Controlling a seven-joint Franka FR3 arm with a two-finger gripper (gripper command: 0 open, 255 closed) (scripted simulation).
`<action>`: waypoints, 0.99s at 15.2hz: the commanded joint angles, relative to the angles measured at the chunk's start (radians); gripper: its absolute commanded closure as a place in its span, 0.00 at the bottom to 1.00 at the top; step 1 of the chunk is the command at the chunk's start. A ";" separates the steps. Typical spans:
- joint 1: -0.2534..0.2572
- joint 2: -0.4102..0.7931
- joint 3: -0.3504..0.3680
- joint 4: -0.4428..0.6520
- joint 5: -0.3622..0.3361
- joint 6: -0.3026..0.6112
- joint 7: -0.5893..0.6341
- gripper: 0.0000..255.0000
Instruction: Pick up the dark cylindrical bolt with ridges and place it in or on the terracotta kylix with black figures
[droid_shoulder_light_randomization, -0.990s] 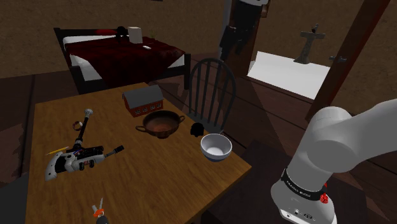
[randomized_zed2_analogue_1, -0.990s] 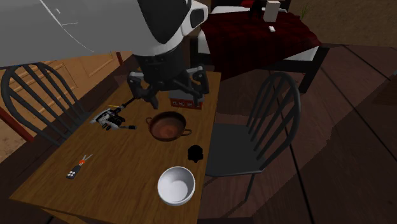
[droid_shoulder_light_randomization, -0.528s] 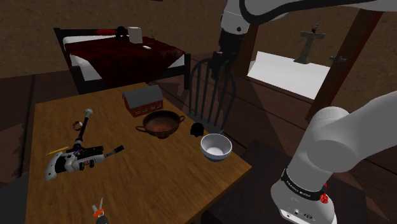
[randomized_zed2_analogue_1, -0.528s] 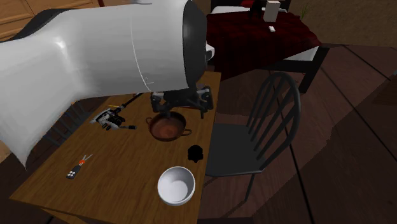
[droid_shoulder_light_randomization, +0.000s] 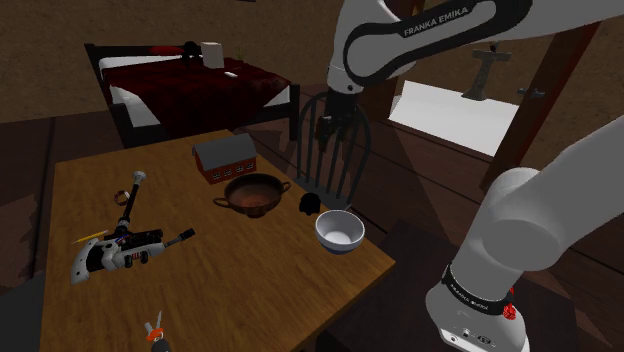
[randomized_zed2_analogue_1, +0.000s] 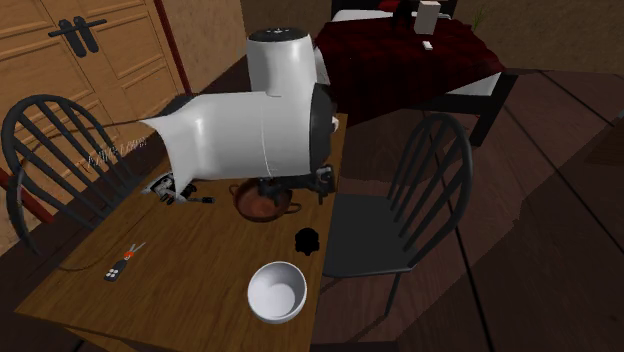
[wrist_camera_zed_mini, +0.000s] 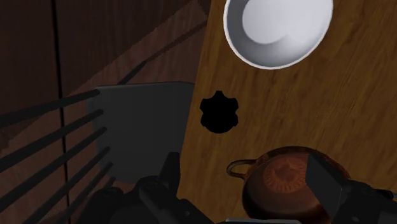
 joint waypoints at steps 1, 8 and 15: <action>0.000 0.066 -0.010 -0.009 0.004 0.060 -0.010 0.00; 0.003 0.314 -0.039 0.008 0.035 0.236 -0.057 0.00; 0.001 0.586 -0.050 0.080 0.098 0.377 -0.125 0.00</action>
